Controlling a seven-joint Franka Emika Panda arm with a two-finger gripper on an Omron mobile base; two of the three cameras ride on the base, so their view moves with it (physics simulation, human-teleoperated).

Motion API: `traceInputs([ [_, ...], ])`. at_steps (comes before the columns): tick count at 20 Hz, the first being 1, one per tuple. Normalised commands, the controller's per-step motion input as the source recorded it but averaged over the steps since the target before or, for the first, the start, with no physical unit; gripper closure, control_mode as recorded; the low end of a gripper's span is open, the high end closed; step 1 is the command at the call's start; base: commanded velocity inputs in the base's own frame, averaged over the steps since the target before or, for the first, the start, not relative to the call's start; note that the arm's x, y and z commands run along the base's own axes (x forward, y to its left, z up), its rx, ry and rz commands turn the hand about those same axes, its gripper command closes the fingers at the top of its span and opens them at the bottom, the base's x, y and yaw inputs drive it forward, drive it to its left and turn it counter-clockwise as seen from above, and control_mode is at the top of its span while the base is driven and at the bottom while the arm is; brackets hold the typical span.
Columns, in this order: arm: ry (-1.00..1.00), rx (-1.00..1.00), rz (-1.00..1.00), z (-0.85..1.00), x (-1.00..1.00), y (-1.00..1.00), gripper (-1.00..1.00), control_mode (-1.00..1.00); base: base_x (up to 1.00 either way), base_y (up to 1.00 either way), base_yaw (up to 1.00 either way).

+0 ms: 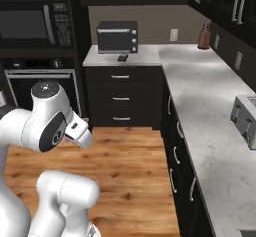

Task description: Take the steak from the fridge and place it on the digital scale on the counter by the fridge. Wait a few seconds for a reading, then move it to the plate on the dining counter.

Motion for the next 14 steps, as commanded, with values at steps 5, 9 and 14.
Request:
traceInputs([
  [5, 0.00, 0.00, 0.00, 0.00, 0.00, 0.00, 1.00, 1.00, -1.00, 0.07, 0.00],
  [9, 0.00, 0.00, 0.00, 0.00, 0.00, 0.00, 1.00, 1.00, -1.00, 0.13, 0.00],
  [14, 0.00, 0.00, 0.00, 0.00, 0.00, 0.00, 1.00, 1.00, -1.00, 0.26, 0.00],
])
